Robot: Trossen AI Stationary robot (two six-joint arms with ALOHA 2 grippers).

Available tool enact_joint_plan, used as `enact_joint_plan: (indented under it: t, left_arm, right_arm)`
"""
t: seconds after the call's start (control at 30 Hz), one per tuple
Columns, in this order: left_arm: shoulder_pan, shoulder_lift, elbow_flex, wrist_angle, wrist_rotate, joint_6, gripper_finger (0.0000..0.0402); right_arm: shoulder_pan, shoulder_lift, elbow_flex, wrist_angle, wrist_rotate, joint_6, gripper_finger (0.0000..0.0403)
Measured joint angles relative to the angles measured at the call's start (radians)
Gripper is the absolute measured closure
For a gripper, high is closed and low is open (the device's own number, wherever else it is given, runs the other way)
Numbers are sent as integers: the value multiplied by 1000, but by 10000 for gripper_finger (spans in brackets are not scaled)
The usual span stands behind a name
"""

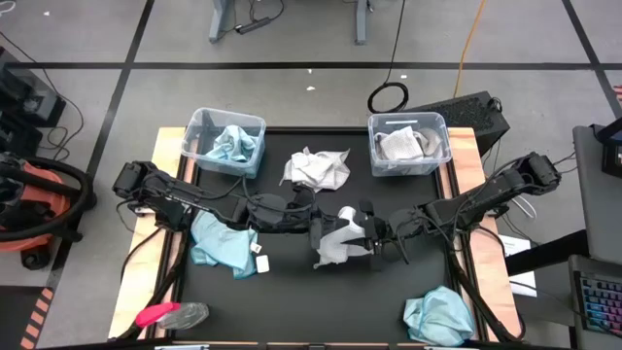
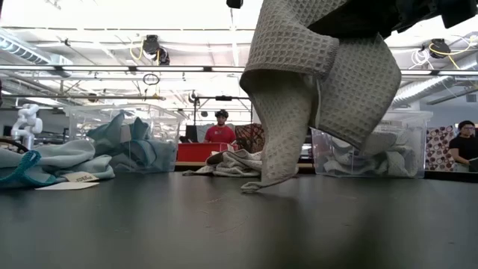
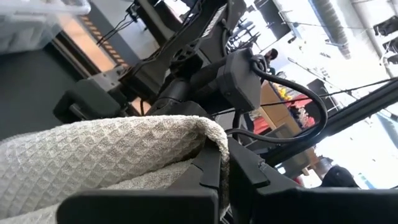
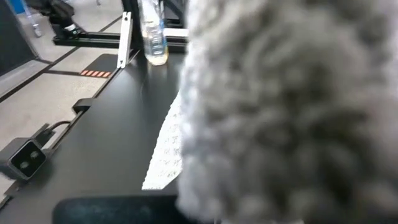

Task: Sort microfiber towel by color & place in baskets
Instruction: Put the gray microfiber towel into the right transparent bin

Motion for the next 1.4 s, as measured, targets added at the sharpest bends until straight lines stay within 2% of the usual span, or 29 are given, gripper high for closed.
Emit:
enact_joint_plan:
  t: [0.5,0.77,1.0,1.17,1.4]
  left_arm:
    - [5,0,0,-94,-4,-62,384]
    - [6,0,0,-112,-64,-61,310]
    - [16,0,0,-125,-68,-62,246]
    - [37,-1,0,-126,-61,-62,220]
    - [73,-23,0,-182,21,-61,209]
  right_arm:
    - [0,0,0,-64,-16,10,402]
    - [9,-4,0,-82,-15,25,402]
    - [26,-5,0,-96,-15,46,403]
    - [42,-19,0,-114,-10,62,403]
    - [47,-90,0,-181,-7,80,403]
